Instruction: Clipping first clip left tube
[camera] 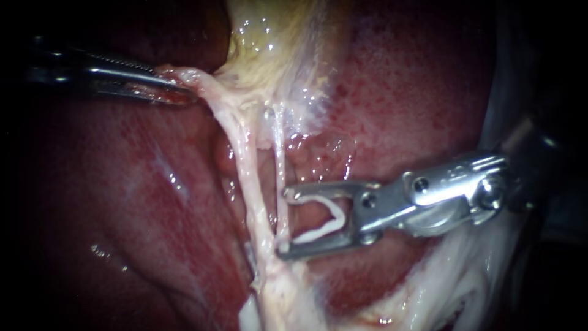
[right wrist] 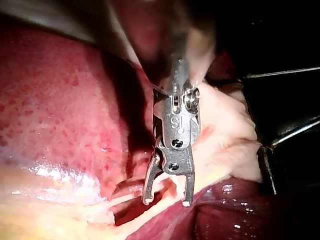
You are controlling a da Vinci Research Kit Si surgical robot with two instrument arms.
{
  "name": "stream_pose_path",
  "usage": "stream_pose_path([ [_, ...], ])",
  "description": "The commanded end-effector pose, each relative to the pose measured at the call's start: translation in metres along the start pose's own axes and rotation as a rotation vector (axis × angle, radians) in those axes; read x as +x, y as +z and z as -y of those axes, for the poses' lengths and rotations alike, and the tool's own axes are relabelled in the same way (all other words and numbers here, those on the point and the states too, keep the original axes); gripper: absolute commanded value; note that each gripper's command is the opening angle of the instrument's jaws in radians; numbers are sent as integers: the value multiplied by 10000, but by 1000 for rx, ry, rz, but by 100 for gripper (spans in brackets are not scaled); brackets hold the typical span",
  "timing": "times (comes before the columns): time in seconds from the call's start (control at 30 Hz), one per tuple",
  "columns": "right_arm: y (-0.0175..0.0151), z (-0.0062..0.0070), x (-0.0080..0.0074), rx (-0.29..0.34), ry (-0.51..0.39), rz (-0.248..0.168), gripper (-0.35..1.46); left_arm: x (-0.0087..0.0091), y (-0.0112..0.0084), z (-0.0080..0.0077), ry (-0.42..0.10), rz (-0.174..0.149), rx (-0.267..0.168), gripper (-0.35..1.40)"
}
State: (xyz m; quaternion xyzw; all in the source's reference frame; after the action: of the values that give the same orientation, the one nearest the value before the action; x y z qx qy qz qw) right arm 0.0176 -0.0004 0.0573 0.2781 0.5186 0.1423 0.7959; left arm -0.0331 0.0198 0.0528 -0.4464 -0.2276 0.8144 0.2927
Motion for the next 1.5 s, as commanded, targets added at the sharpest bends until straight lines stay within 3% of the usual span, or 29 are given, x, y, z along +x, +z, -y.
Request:
stream_pose_path([
  [0.03, 4, -2, -3, 6, 9, -9, 50, 0, 0, 0, 0, 0, 0, -35],
  [0.37, 16, -15, -33, 34, 74, -12, 50, -1, 1, 0, 1, 0, 1, -35],
  [0.73, 30, -18, -41, 80, 82, 0, 49, -3, 2, 2, 2, 0, 1, -35],
  [0.9, 43, -17, -35, 106, 81, -6, 49, -3, 3, 2, 2, 0, 1, -35],
  [1.13, 63, -10, -20, 165, 90, -46, 49, -3, 4, 2, 2, -1, 5, -35],
  [1.37, 72, 10, -6, 198, 104, -98, 49, -2, 5, 2, 2, -1, 5, -35],
  [1.5, 71, 22, 2, 208, 103, -106, 49, -3, 5, 3, 2, -1, 5, -35],
])
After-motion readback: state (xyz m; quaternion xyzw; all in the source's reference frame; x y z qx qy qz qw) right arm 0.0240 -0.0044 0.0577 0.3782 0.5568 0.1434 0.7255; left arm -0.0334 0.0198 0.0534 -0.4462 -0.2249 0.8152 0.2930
